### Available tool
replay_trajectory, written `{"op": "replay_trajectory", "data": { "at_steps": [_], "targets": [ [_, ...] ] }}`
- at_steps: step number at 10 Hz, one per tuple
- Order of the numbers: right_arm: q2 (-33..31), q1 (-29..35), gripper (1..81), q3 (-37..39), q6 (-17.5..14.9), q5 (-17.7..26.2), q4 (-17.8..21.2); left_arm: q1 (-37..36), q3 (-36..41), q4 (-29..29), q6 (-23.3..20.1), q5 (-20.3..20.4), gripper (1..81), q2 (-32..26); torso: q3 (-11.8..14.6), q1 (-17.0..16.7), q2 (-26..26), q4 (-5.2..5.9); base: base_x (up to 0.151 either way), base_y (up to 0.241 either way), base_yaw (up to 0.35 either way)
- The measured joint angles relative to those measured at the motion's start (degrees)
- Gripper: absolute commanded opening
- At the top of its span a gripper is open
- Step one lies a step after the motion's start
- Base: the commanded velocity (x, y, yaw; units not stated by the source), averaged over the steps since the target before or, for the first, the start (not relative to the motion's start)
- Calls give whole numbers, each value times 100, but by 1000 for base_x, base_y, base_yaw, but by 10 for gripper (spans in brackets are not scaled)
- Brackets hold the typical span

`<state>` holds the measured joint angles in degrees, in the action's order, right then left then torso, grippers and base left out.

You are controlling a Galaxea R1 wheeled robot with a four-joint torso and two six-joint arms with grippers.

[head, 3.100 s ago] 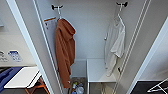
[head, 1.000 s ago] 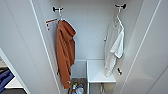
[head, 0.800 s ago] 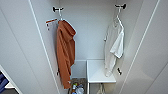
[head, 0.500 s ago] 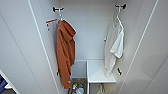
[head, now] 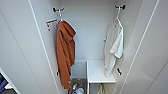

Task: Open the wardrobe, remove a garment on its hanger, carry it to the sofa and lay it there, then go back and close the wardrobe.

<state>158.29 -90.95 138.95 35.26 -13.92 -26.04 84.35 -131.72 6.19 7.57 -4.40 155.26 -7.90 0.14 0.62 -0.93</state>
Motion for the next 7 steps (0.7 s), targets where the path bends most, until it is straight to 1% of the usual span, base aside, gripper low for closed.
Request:
{"op": "replay_trajectory", "data": {
  "at_steps": [2,4,5,6,7],
  "targets": [
    [383,-141,811,664,5,34,-20,63,-535,-118,-2,-168,811,345,2,0,0,0,0,0,0],
    [774,-207,811,1056,-37,229,-69,187,-869,-177,-38,-113,811,585,5,-2,2,0,0,0,0],
    [920,-201,811,1168,-336,360,-48,206,-970,-197,-71,105,811,631,7,-4,5,0,0,0,0],
    [970,-193,811,1191,-780,511,71,197,-1042,-208,-112,182,811,714,7,-4,5,0,0,0,0],
    [970,-171,811,1221,-1313,642,441,199,-1169,-212,-124,187,811,866,7,-4,5,0,0,0,0]
  ]
}}
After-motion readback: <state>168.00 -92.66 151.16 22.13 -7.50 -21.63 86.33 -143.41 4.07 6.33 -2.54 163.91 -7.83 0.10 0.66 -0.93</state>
